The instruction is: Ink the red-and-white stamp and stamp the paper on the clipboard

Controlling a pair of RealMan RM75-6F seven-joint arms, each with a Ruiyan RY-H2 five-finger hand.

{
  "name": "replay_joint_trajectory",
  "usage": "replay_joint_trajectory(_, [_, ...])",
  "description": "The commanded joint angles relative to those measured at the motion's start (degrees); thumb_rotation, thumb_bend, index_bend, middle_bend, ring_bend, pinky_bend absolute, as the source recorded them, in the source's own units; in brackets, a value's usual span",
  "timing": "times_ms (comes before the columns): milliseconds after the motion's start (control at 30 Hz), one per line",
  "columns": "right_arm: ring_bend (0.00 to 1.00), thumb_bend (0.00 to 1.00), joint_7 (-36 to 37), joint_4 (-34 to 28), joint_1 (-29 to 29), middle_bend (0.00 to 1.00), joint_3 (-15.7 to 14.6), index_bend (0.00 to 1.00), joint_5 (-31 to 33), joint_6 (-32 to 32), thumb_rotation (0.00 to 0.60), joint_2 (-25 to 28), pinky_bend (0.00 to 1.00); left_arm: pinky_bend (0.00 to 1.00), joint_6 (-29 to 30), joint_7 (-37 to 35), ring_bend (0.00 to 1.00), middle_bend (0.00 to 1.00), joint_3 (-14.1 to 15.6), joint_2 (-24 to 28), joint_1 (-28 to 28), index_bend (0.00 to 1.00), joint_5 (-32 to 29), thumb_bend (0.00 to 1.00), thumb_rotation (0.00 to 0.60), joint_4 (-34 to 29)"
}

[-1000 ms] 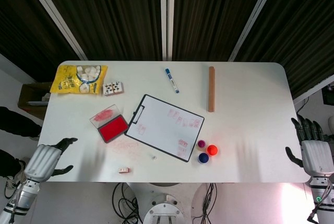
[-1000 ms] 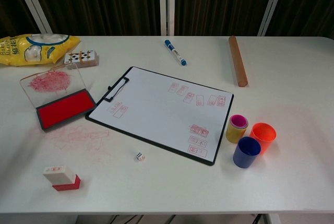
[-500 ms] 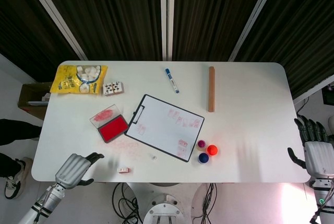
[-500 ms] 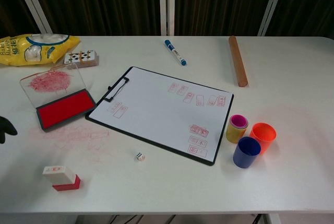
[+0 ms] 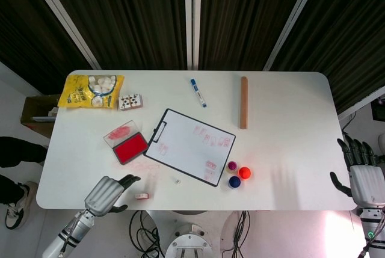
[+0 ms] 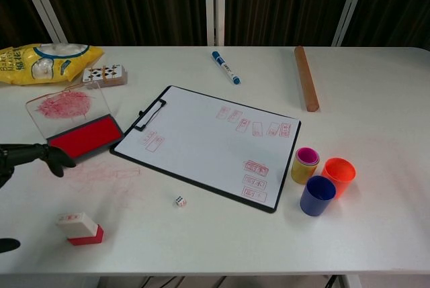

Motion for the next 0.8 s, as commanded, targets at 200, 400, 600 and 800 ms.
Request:
replay_joint_trajectory(200, [0.00, 0.24, 0.99, 0.45, -0.40, 0.00, 0.38, 0.00, 0.51, 0.53, 0.600, 0.49, 0.00, 0.88, -1.34, 1.55, 0.79, 0.30, -0.81, -2.53, -0.83, 0.22, -1.92, 0.00, 0.600, 2.29])
replay_joint_trajectory(400, [0.00, 0.24, 1.21, 0.63, -0.20, 0.00, 0.48, 0.00, 0.67, 0.08, 0.600, 0.24, 0.00, 0.88, -1.27, 2.19, 0.79, 0.30, -0.85, -3.92, -1.33, 0.22, -1.95, 0.00, 0.600, 4.06])
replay_joint_trajectory(600, [0.00, 0.24, 0.76, 0.68, -0.05, 0.00, 0.38, 0.00, 0.70, -0.38, 0.600, -0.12, 0.00, 0.88, -1.61, 1.64, 0.80, 0.30, -1.29, -5.36, -2.37, 0.22, -2.08, 0.00, 0.600, 4.10])
replay_joint_trajectory(800, [0.00, 0.24, 0.55, 0.69, -0.12, 0.00, 0.34, 0.00, 1.01, -0.65, 0.600, -0.07, 0.00, 0.88, -2.48, 1.22, 0.80, 0.30, -1.72, -6.63, -3.33, 0.22, -2.99, 0.00, 0.600, 4.63])
